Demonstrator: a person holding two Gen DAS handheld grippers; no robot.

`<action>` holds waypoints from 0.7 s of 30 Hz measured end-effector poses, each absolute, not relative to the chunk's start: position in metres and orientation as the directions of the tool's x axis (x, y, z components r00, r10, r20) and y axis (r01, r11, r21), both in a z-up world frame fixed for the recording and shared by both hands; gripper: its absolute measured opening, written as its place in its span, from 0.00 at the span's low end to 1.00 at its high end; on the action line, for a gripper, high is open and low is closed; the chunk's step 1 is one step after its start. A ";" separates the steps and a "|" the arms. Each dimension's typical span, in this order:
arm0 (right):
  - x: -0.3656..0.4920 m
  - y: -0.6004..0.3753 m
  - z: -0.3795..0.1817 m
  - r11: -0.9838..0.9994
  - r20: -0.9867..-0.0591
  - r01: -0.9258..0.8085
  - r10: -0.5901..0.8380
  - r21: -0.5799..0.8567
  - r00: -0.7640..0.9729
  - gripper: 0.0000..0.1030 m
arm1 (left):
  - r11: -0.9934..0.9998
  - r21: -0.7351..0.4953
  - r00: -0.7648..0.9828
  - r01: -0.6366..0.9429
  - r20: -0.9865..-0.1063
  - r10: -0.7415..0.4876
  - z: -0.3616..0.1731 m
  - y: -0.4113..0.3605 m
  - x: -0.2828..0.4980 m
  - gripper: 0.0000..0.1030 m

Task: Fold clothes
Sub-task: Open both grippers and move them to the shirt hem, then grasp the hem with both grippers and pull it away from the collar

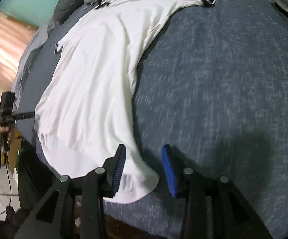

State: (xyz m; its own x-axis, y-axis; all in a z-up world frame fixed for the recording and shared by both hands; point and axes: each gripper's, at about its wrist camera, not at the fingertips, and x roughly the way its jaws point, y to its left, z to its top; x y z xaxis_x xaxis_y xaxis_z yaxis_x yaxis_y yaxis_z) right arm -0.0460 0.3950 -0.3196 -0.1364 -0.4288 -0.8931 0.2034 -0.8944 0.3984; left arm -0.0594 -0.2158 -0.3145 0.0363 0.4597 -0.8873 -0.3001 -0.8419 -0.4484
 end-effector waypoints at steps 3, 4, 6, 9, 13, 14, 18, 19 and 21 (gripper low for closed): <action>-0.039 0.388 -0.322 -0.897 -0.903 0.221 -0.414 0.383 -0.117 0.43 | -0.838 -0.454 0.045 -0.303 -0.885 0.464 -0.317 -0.214 -0.052 0.44; -0.038 0.387 -0.324 -0.898 -0.906 0.227 -0.408 0.376 -0.114 0.43 | -0.837 -0.455 0.045 -0.305 -0.885 0.464 -0.319 -0.214 -0.051 0.44; -0.037 0.383 -0.327 -0.900 -0.912 0.236 -0.398 0.366 -0.104 0.43 | -0.835 -0.455 0.047 -0.310 -0.884 0.465 -0.321 -0.213 -0.048 0.44; -0.033 0.379 -0.329 -0.900 -0.915 0.252 -0.391 0.356 -0.102 0.43 | -0.830 -0.458 0.049 -0.319 -0.882 0.468 -0.322 -0.210 -0.044 0.43; -0.030 0.374 -0.329 -0.891 -0.910 0.273 -0.401 0.362 -0.104 0.26 | -0.820 -0.470 0.049 -0.327 -0.875 0.482 -0.323 -0.215 -0.039 0.20; -0.029 0.373 -0.329 -0.888 -0.908 0.278 -0.406 0.365 -0.106 0.16 | -0.819 -0.470 0.048 -0.330 -0.874 0.483 -0.323 -0.215 -0.039 0.18; -0.028 0.371 -0.318 -0.873 -0.887 0.290 -0.442 0.391 -0.134 0.05 | -0.813 -0.474 0.045 -0.338 -0.871 0.489 -0.322 -0.213 -0.036 0.06; -0.028 0.371 -0.312 -0.872 -0.883 0.297 -0.445 0.390 -0.147 0.04 | -0.811 -0.476 0.039 -0.340 -0.869 0.494 -0.318 -0.214 -0.036 0.05; -0.028 0.368 -0.299 -0.866 -0.872 0.309 -0.458 0.394 -0.173 0.04 | -0.804 -0.486 0.023 -0.344 -0.860 0.510 -0.309 -0.219 -0.035 0.05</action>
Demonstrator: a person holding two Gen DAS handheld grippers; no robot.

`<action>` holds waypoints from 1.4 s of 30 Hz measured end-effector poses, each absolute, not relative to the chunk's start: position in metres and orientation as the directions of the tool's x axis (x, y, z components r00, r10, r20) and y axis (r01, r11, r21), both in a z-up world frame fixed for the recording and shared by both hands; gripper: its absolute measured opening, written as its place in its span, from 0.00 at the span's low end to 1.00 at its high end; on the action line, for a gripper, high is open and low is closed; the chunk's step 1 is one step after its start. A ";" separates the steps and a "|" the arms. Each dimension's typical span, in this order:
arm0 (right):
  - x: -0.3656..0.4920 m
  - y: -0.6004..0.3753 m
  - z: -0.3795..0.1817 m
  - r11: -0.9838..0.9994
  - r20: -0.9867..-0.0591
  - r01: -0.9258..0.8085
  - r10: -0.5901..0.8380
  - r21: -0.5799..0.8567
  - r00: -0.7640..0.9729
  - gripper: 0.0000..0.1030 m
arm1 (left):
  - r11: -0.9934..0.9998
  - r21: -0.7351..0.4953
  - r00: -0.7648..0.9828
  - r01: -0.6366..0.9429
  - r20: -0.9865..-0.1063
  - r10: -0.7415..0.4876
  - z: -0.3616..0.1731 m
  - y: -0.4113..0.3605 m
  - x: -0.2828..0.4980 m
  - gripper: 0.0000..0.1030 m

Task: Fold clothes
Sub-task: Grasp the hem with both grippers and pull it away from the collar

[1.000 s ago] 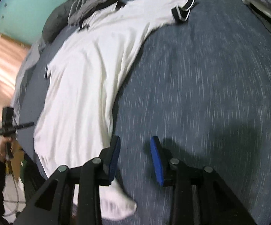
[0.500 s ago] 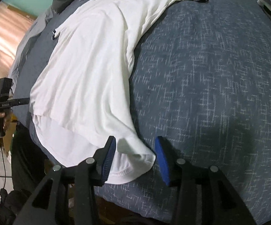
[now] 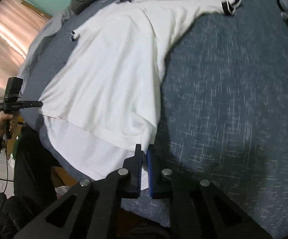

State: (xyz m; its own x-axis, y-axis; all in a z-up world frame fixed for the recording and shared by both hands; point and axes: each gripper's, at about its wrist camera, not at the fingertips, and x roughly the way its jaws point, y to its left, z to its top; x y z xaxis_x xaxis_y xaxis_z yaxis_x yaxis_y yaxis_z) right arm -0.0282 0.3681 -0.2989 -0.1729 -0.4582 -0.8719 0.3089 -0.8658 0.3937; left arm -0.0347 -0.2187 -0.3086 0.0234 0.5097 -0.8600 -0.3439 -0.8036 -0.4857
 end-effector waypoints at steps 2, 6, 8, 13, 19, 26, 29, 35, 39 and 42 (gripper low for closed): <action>-0.028 0.367 -0.280 -0.856 -0.855 0.326 -0.477 0.401 -0.202 0.04 | -0.799 -0.488 0.006 -0.351 -0.854 0.519 -0.297 -0.227 -0.034 0.05; -0.027 0.371 -0.242 -0.840 -0.826 0.362 -0.505 0.403 -0.252 0.03 | -0.794 -0.489 -0.037 -0.362 -0.843 0.536 -0.269 -0.245 -0.030 0.04; -0.026 0.370 -0.226 -0.833 -0.820 0.392 -0.508 0.390 -0.264 0.03 | -0.795 -0.484 -0.060 -0.365 -0.840 0.539 -0.257 -0.254 -0.029 0.04; -0.011 0.346 -0.244 -0.818 -0.844 0.438 -0.495 0.373 -0.206 0.03 | -0.818 -0.466 -0.088 -0.337 -0.849 0.521 -0.253 -0.275 -0.026 0.04; 0.005 0.310 -0.300 -0.807 -0.892 0.464 -0.447 0.365 -0.076 0.03 | -0.833 -0.468 -0.080 -0.294 -0.857 0.510 -0.270 -0.282 -0.028 0.04; 0.011 0.318 -0.315 -0.821 -0.887 0.410 -0.458 0.398 -0.058 0.06 | -0.835 -0.467 -0.091 -0.291 -0.855 0.510 -0.268 -0.286 -0.032 0.04; 0.011 0.333 -0.303 -0.828 -0.876 0.376 -0.475 0.415 -0.080 0.16 | -0.832 -0.469 -0.092 -0.295 -0.853 0.514 -0.267 -0.285 -0.032 0.04; 0.005 0.363 -0.291 -0.819 -0.815 0.235 -0.562 0.523 -0.144 0.33 | -0.828 -0.473 -0.084 -0.300 -0.852 0.517 -0.270 -0.283 -0.032 0.04; -0.002 0.369 -0.303 -0.822 -0.805 0.130 -0.569 0.554 -0.167 0.33 | -0.829 -0.474 -0.083 -0.297 -0.852 0.517 -0.270 -0.284 -0.033 0.04; -0.008 0.373 -0.310 -0.842 -0.820 0.074 -0.538 0.534 -0.197 0.33 | -0.830 -0.473 -0.084 -0.296 -0.853 0.516 -0.270 -0.284 -0.034 0.04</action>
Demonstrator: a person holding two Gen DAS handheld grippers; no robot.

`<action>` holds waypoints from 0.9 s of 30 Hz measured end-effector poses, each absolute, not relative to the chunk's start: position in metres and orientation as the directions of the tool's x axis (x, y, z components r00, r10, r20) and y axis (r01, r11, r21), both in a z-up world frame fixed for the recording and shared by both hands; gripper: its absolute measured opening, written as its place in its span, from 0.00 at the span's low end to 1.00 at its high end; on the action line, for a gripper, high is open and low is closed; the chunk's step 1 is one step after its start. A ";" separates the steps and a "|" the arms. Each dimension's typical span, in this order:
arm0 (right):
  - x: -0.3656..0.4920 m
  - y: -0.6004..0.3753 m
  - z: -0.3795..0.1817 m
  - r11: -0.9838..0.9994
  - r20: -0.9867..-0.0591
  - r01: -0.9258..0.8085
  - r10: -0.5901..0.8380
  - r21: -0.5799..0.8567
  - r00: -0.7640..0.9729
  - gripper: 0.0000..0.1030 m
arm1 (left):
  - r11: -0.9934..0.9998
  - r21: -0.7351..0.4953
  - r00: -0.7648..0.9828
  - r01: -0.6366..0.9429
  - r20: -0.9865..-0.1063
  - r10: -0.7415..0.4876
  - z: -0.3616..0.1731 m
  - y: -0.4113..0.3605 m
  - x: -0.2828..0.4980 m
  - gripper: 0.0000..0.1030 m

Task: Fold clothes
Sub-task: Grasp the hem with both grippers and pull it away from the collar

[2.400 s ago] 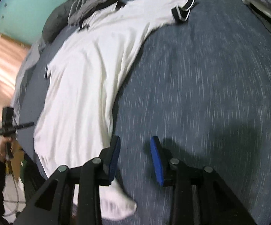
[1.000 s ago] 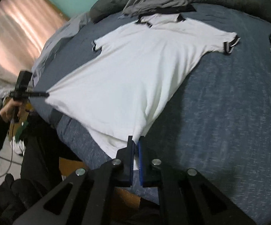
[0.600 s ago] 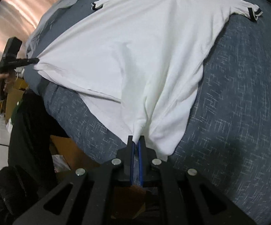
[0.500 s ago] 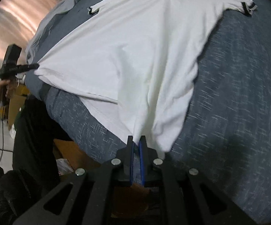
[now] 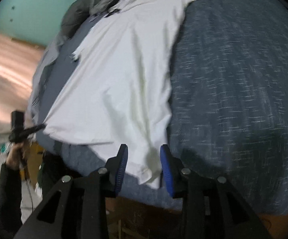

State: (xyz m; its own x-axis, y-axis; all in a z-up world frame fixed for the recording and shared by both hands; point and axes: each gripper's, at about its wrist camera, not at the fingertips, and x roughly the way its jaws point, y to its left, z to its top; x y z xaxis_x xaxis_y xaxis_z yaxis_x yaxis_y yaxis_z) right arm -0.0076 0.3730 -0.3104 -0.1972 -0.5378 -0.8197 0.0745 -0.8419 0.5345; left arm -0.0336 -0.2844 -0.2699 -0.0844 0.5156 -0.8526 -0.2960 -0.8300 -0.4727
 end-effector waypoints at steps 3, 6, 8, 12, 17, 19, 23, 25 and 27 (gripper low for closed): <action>-0.011 0.367 -0.318 -0.871 -0.851 0.058 -0.489 0.488 -0.189 0.30 | -0.830 -0.469 -0.083 -0.301 -0.854 0.513 -0.269 -0.283 -0.034 0.04; -0.006 0.345 -0.321 -0.904 -0.892 0.122 -0.426 0.410 -0.152 0.15 | -0.827 -0.471 -0.084 -0.306 -0.852 0.516 -0.268 -0.282 -0.034 0.04; -0.003 0.332 -0.322 -0.914 -0.910 0.165 -0.393 0.371 -0.132 0.09 | -0.826 -0.473 -0.084 -0.307 -0.851 0.519 -0.268 -0.282 -0.034 0.04; 0.002 0.322 -0.321 -0.901 -0.906 0.206 -0.409 0.382 -0.107 0.07 | -0.824 -0.476 -0.082 -0.306 -0.849 0.522 -0.269 -0.282 -0.035 0.04; 0.007 0.305 -0.322 -0.852 -0.868 0.248 -0.491 0.462 -0.070 0.07 | -0.821 -0.484 -0.075 -0.304 -0.846 0.527 -0.273 -0.283 -0.034 0.04; 0.007 0.304 -0.322 -0.841 -0.859 0.253 -0.508 0.478 -0.066 0.07 | -0.820 -0.486 -0.074 -0.303 -0.846 0.529 -0.273 -0.283 -0.034 0.04; 0.001 0.324 -0.306 -0.852 -0.836 0.171 -0.521 0.495 -0.173 0.07 | -0.816 -0.491 -0.076 -0.305 -0.842 0.535 -0.272 -0.286 -0.034 0.04; -0.002 0.336 -0.306 -0.871 -0.848 0.116 -0.492 0.478 -0.197 0.07 | -0.816 -0.491 -0.077 -0.305 -0.841 0.535 -0.272 -0.287 -0.034 0.04; -0.002 0.336 -0.313 -0.880 -0.864 0.104 -0.474 0.463 -0.170 0.08 | -0.816 -0.492 -0.078 -0.303 -0.841 0.536 -0.272 -0.287 -0.034 0.04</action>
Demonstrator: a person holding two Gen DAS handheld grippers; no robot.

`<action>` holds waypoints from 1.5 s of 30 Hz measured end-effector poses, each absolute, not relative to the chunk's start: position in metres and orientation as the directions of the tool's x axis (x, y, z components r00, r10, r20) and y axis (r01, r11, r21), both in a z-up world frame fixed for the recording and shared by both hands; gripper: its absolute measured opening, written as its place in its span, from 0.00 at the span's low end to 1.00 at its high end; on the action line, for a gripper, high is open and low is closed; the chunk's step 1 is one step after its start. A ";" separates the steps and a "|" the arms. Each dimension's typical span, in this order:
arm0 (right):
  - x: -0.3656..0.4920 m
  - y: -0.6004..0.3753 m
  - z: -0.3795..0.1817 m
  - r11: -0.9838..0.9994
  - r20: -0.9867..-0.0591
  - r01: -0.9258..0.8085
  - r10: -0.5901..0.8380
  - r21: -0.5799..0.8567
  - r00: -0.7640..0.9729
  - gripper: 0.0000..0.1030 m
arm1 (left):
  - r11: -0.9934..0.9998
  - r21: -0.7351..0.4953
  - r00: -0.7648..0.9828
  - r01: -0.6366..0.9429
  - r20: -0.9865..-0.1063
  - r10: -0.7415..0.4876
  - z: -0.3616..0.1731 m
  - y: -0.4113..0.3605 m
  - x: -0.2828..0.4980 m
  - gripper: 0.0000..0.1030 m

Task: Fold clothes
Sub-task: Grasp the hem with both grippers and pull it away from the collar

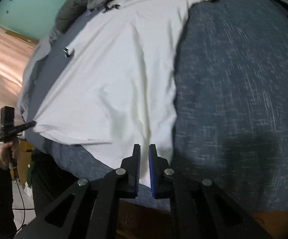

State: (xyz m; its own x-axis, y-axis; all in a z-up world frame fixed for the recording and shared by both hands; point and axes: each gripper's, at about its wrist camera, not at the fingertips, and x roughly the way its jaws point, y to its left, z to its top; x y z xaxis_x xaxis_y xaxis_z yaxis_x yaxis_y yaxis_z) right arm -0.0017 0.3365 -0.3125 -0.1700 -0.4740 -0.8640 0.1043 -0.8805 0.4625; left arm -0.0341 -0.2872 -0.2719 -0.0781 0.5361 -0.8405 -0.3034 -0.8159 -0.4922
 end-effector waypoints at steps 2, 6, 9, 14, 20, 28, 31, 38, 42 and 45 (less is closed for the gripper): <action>0.000 0.335 -0.320 -0.888 -0.877 0.094 -0.460 0.450 -0.141 0.08 | -0.815 -0.494 -0.077 -0.304 -0.840 0.538 -0.273 -0.287 -0.033 0.04; 0.002 0.324 -0.332 -0.904 -0.900 0.095 -0.426 0.418 -0.097 0.30 | -0.814 -0.495 -0.072 -0.304 -0.840 0.537 -0.275 -0.285 -0.032 0.04; -0.002 0.314 -0.339 -0.916 -0.915 0.106 -0.396 0.387 -0.081 0.32 | -0.814 -0.494 -0.069 -0.306 -0.841 0.536 -0.276 -0.283 -0.031 0.04; -0.002 0.297 -0.344 -0.941 -0.946 0.160 -0.313 0.297 -0.082 0.29 | -0.813 -0.492 -0.069 -0.310 -0.841 0.536 -0.274 -0.280 -0.029 0.04; 0.008 0.284 -0.341 -0.945 -0.960 0.231 -0.260 0.231 -0.103 0.02 | -0.814 -0.496 -0.070 -0.303 -0.840 0.538 -0.276 -0.282 -0.030 0.04; 0.018 0.343 -0.303 -0.933 -0.914 0.148 -0.352 0.327 -0.201 0.02 | -0.813 -0.504 -0.074 -0.291 -0.835 0.545 -0.277 -0.292 -0.031 0.04; 0.017 0.371 -0.288 -0.928 -0.895 0.108 -0.373 0.357 -0.245 0.02 | -0.813 -0.506 -0.073 -0.288 -0.835 0.545 -0.279 -0.293 -0.031 0.04; 0.016 0.398 -0.277 -0.930 -0.884 0.072 -0.365 0.360 -0.292 0.02 | -0.796 -0.517 -0.054 -0.315 -0.828 0.558 -0.275 -0.281 -0.023 0.04; 0.014 0.414 -0.294 -0.935 -0.897 0.041 -0.349 0.351 -0.271 0.02 | -0.783 -0.525 -0.032 -0.333 -0.824 0.566 -0.275 -0.271 -0.015 0.04; 0.014 0.419 -0.311 -0.929 -0.899 0.028 -0.365 0.369 -0.243 0.02 | -0.796 -0.507 -0.013 -0.330 -0.841 0.541 -0.286 -0.266 -0.014 0.04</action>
